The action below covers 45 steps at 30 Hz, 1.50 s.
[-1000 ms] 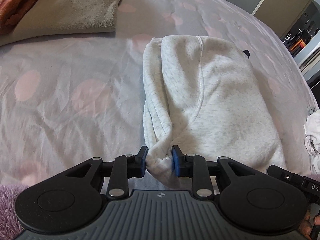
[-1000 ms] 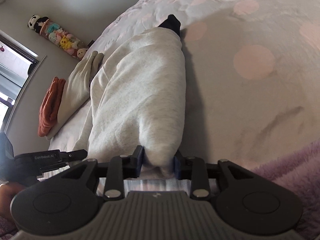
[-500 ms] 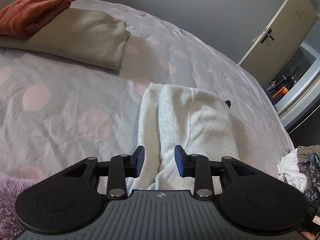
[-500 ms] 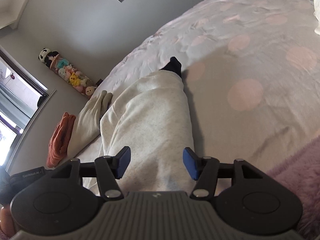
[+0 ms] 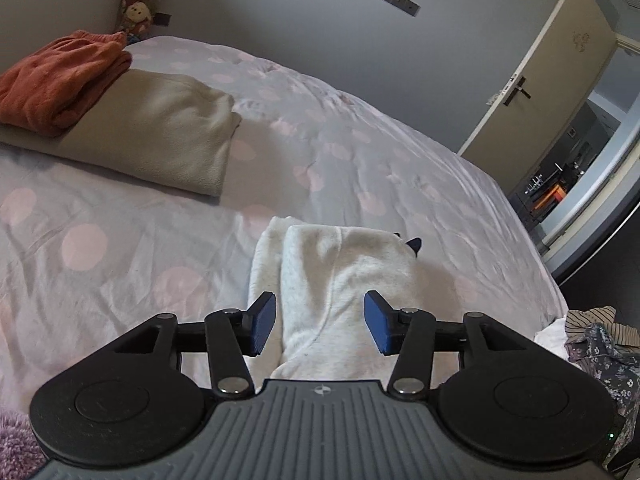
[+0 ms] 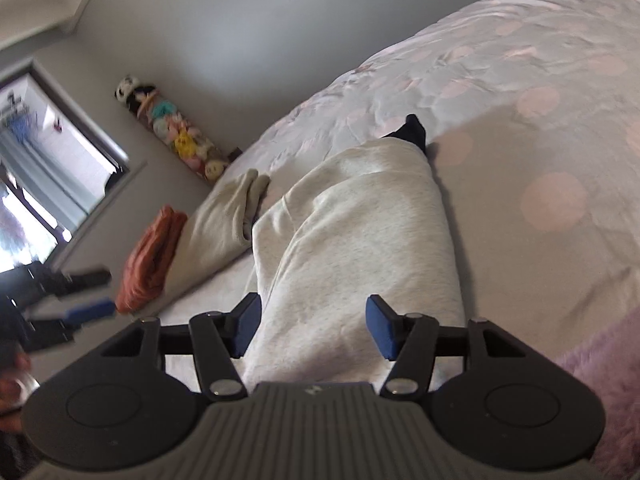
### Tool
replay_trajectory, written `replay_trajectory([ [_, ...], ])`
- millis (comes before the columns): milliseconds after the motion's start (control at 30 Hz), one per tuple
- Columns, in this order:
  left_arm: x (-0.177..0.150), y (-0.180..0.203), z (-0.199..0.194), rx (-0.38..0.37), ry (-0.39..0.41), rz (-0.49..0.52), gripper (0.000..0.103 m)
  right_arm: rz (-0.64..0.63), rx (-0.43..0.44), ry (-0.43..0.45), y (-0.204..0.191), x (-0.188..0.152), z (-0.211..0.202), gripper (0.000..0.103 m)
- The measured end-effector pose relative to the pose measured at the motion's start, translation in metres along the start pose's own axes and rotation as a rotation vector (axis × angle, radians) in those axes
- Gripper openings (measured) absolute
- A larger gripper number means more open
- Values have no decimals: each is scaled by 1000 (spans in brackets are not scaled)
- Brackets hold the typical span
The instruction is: Fold clothes
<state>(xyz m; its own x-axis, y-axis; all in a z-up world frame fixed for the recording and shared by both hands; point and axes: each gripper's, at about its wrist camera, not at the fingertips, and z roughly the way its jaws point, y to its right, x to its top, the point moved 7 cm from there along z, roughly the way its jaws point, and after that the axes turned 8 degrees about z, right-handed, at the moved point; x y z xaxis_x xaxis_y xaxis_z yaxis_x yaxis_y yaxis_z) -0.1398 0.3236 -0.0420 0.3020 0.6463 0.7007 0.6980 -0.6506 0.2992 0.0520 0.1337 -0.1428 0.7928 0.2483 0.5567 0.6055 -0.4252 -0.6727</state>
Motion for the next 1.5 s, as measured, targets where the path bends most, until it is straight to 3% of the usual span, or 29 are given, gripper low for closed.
replay_trajectory([
  [167, 7, 9, 28, -32, 19, 63, 46, -144, -74, 54, -7, 11, -3, 54],
  [333, 10, 2, 71, -37, -12, 148, 36, -197, -144, 94, -6, 26, 9, 29],
  [500, 10, -6, 119, -78, -76, 158, 33, -304, -211, 77, -7, 41, 45, 27],
  [667, 24, 9, 168, -99, -109, 251, 26, -354, -221, 57, -4, 65, 92, 25],
  [733, 26, 8, 190, -107, -129, 235, 24, -367, -240, 37, 1, 72, 114, 21],
  [867, 22, -10, 228, -76, -160, 194, 18, -342, -281, 15, 21, 91, 147, 21],
  [1033, 13, -35, 260, -11, -178, 202, 7, -299, -260, -8, 42, 114, 185, 22],
  [1200, 15, -36, 272, 13, -145, 267, 5, -261, -239, -52, 52, 123, 217, 23],
  [1400, 13, -27, 277, 50, -127, 355, 3, -167, -152, -24, 61, 131, 213, 24],
  [1500, 13, -27, 272, 44, -124, 349, 3, -112, -127, 21, 62, 140, 196, 24],
])
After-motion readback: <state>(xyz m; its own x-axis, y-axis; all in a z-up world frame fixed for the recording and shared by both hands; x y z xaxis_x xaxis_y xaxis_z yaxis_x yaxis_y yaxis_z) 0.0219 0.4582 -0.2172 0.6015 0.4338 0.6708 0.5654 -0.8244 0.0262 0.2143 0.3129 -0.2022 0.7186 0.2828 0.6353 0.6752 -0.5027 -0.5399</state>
